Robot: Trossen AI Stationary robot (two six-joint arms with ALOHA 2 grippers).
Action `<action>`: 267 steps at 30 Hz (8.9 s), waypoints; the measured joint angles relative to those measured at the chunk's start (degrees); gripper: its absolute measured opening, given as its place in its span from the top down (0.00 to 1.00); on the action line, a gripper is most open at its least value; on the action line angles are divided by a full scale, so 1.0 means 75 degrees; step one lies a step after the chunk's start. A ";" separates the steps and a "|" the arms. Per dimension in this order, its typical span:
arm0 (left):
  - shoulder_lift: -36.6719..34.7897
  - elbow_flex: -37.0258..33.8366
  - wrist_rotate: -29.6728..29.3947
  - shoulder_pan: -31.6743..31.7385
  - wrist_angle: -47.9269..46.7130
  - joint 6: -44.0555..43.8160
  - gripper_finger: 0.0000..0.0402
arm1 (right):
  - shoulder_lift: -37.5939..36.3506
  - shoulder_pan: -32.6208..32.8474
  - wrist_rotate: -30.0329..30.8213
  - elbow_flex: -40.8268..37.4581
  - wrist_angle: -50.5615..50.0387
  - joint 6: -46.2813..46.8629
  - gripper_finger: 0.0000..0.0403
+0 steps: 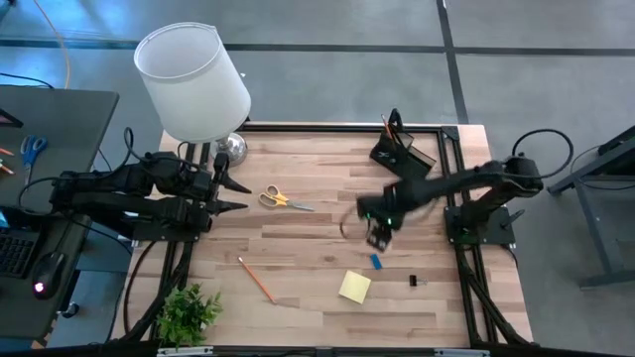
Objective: Pick and place office supplies into organizer
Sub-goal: Put the black binder clip into the mesh desk organizer, then put the blue eraser into the mesh desk organizer
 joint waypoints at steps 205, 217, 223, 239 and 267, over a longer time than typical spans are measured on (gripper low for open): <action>0.0569 0.0000 0.0726 0.0000 0.0069 0.0032 0.62 | 0.1148 0.1550 0.1459 -0.0386 0.1822 0.5535 0.50; 0.0543 0.0000 0.0733 0.0000 0.0199 0.0085 0.62 | 0.2245 0.2490 0.1961 0.0337 0.1705 0.6067 0.51; 0.0527 0.0000 0.0755 0.0000 0.0195 0.0033 0.62 | 0.2622 0.2553 0.1898 0.0788 0.1142 0.6041 0.51; 0.0505 0.0000 0.0930 0.0000 0.0181 -0.0015 0.62 | 0.2816 0.2627 0.2096 0.1109 0.0453 0.6072 0.51; 0.0505 0.0000 0.0924 0.0000 0.0183 -0.0007 0.62 | 0.3019 0.2640 0.1671 0.1096 0.0606 0.6041 0.74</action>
